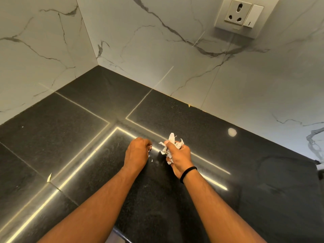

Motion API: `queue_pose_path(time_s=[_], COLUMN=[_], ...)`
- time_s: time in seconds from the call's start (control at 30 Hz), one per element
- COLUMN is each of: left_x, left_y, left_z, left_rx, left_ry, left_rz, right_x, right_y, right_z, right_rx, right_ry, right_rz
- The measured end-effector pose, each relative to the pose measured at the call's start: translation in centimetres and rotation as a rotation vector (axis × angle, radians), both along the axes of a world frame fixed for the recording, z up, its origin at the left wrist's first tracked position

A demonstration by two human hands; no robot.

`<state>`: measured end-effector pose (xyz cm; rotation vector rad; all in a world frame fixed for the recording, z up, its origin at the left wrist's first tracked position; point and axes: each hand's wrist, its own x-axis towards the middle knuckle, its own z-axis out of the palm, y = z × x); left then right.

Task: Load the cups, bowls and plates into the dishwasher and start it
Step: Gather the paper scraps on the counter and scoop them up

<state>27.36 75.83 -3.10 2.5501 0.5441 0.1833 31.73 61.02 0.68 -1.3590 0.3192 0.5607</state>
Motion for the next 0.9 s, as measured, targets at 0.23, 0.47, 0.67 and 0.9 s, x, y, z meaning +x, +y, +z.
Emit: queue_pose_path(time_s=[0.23,0.47,0.67,0.9], left_x=[-0.6,-1.0,-2.2,-6.4], left_y=[-1.6,-5.6,-8.4,-10.5], left_z=[0.9,7.5,12.6,15.4], left_rx=[-0.376,-1.451,-1.820,-2.033], left_ry=[-0.177,-0.475,-0.576,-0.668], left_rz=[0.186,0.527,0.423,0.410], right_x=[0.1,-1.0,-2.5,-5.8], right_y=[0.2,0.5,0.0,-1.4], right_z=[1.4,4.5,8.5,11.2], right_rx=[0.139,0.207,0.376,0.464], right_ry=[0.100,0.041,-0.051,-0.145], right_rz=[-0.069,-0.156,-0.139,-0.104])
